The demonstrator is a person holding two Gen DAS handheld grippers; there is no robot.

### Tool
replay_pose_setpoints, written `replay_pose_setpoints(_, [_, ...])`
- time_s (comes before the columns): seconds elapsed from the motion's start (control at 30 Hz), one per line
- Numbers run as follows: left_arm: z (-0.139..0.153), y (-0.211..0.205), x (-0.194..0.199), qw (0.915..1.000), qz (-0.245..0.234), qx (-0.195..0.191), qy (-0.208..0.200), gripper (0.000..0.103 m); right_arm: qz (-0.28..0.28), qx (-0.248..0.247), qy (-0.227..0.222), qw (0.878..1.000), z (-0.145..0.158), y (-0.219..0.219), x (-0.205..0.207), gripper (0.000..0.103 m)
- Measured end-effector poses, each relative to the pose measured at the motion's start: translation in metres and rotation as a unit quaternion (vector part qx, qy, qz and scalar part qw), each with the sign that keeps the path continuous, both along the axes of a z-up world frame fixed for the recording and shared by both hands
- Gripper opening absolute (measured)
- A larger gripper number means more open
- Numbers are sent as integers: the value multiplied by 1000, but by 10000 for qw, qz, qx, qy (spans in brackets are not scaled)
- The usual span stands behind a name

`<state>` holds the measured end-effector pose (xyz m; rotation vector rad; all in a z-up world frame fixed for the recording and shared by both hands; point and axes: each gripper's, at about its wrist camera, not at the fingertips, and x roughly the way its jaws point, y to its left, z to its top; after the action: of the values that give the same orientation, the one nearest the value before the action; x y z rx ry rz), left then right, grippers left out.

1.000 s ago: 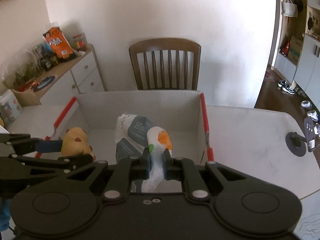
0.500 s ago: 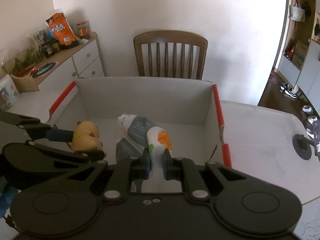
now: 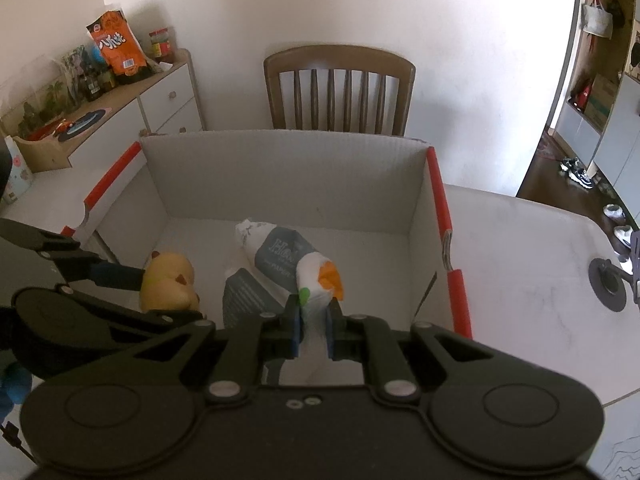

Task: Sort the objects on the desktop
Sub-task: 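Open left gripper to drop plush toy while right gripper releases bag into box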

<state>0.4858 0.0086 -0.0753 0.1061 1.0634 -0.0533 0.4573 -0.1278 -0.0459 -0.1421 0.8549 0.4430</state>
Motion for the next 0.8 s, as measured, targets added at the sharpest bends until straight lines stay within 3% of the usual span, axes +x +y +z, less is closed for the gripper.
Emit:
replay_pose_setpoints(0.43, [3,-3,0,10000,36,-8,-22,60,-133,-13,178,9998,-4,-2,0,22])
replay_pose_setpoints(0.57, [5,-4,-2,9999,76,-1,-102,61,-197,38,218,9996,-1,-4,-1,36])
replay_pose_setpoints(0.7, [12,-7,-7,9995,40,88,-293,78,-290,-5,116,9995,6,-9,-3,38])
replay_pose_setpoints(0.8, [17,-7,-11,9992,85,105,-384,81,-287,55,57,9996,14,-15,-4,40])
